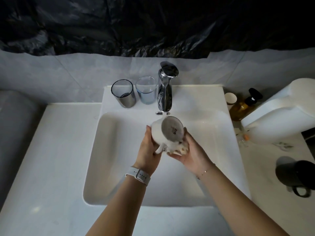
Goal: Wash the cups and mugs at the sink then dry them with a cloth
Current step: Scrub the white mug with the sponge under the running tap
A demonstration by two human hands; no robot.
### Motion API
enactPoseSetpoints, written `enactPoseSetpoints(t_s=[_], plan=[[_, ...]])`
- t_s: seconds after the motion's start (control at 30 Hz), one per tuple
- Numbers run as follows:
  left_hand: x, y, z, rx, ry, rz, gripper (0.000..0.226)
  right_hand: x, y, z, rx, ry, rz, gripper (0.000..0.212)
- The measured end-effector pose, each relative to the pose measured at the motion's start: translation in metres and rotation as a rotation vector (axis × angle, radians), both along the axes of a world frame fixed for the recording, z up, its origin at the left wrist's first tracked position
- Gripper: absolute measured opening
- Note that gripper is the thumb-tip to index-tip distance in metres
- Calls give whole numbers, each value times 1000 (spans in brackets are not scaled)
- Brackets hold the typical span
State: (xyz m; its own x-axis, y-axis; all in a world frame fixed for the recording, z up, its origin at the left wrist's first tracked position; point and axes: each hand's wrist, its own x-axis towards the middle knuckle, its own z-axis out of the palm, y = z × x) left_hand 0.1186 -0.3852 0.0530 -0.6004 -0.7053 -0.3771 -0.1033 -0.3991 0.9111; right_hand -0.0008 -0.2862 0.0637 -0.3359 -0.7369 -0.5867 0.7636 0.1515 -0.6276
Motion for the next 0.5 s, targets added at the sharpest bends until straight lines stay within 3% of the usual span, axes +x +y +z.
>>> enactPoseSetpoints(t_s=[0.1,0.2,0.3,0.5], plan=[[-14,-4,17,-16,55,33,47,-5,-7,5,-118,-156,45,66],[-12,-14,18,-52,50,-175,45,-12,-10,-1,-134,-172,14,68],[0,-25,10,-100,26,-348,44,-17,-8,-10,-142,-149,-4,77],[1,-40,24,127,126,-398,37,-24,-5,-21,-243,63,44,87]])
